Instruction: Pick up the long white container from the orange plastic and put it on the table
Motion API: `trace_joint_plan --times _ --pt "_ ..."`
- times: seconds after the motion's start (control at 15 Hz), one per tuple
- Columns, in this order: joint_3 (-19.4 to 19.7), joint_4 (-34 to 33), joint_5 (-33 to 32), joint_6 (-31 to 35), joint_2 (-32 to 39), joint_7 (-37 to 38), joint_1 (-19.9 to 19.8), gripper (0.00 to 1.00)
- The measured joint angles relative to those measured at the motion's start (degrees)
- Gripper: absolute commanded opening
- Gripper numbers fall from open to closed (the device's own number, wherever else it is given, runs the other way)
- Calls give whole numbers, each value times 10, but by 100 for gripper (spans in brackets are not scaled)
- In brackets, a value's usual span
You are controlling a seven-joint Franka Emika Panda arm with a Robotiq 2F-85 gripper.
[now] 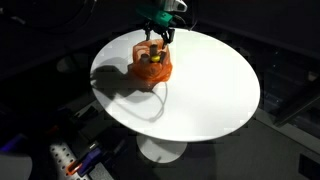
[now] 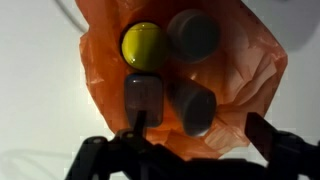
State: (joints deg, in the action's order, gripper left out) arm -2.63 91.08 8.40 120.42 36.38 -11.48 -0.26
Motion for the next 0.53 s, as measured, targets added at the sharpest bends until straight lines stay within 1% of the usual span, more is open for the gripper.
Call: trace_joint_plan --times 0.2,0.27,0.33,0.4,0.47,0.53 --pt "0 -17 0 -11 18 1 0 99" --pt "0 -23 0 -16 23 1 0 90" --pt "0 -28 0 -22 27 1 0 75" --pt "0 -33 0 -27 31 1 0 69" --pt "0 -39 0 -34 35 1 0 60" --pt "0 -45 0 -40 38 2 0 52"
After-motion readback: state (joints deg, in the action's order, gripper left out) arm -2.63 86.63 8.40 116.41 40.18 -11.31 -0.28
